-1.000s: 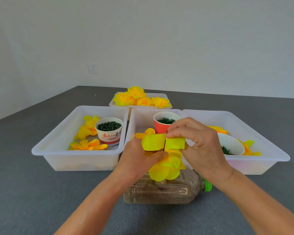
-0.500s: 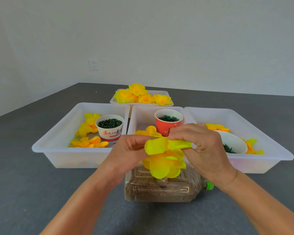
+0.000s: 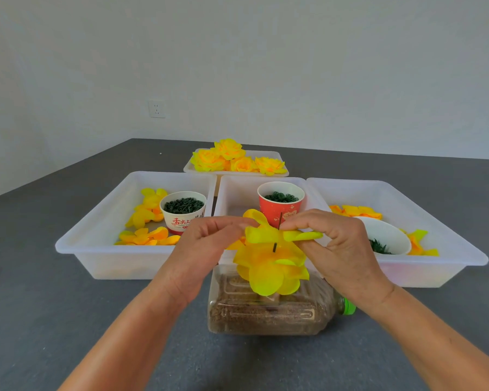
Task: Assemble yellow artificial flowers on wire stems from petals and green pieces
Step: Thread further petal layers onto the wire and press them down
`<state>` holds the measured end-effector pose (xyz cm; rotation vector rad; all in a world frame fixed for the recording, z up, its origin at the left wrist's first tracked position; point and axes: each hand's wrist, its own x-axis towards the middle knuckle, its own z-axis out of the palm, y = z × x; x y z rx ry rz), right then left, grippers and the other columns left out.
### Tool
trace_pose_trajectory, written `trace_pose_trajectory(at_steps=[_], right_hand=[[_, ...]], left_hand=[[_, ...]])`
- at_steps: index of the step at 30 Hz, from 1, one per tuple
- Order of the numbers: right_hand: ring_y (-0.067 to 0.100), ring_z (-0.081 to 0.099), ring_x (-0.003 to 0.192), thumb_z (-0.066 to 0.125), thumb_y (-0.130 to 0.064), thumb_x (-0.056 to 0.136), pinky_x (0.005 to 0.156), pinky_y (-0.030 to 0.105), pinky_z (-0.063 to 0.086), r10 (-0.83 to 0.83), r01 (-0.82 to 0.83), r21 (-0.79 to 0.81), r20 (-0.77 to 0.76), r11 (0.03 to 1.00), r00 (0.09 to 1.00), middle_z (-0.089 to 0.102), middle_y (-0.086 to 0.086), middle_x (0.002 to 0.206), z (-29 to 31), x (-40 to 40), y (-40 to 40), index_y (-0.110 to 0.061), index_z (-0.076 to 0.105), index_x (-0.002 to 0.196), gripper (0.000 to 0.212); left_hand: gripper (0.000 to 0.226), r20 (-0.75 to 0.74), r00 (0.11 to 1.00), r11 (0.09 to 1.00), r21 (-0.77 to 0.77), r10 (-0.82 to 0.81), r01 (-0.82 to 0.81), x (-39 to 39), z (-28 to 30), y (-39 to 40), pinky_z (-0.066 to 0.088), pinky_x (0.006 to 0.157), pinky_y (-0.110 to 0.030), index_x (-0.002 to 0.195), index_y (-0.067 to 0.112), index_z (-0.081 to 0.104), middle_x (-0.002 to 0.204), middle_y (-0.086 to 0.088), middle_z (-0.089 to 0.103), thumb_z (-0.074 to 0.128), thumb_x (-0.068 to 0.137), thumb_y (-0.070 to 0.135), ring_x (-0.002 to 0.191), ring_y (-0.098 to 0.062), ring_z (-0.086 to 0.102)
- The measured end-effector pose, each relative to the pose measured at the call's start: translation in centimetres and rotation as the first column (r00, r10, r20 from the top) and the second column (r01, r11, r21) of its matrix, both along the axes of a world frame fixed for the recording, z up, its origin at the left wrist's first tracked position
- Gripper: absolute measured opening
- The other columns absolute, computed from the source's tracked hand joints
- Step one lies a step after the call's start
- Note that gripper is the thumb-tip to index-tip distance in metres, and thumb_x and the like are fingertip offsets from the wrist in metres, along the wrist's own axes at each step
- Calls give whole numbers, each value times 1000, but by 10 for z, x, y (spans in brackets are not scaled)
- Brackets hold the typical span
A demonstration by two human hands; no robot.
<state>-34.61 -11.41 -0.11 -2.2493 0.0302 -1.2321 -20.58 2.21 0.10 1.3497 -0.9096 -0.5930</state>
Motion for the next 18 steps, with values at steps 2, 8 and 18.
trace_pose_trajectory(at_steps=[2,8,18], right_hand=[[4,64,87,70,6,76,80,12,49,-13,14,49,-23,999,1000,69,-9,86,-1,-1,-1,-21,70,90,31],[5,64,88,70,6,75,80,14,50,-31,32,39,-44,999,999,68,-12,86,-2,-1,-2,-22,70,88,31],[5,63,88,64,-3,74,81,33,54,-30,24,-91,-69,996,997,69,-10,89,-6,-1,-6,-11,75,86,18]], left_hand=[[26,46,999,999,34,23,-25,-4,3,0,39,103,-44,78,13,76,93,1,74,71,73,37,103,-15,63],[47,44,989,988,54,141,-143,-16,8,-2,36,81,-19,55,14,70,82,13,73,53,72,55,87,10,60],[32,67,973,963,143,222,-230,-26,8,-6,51,84,-46,71,-5,68,88,-22,67,70,79,27,88,-33,64]])
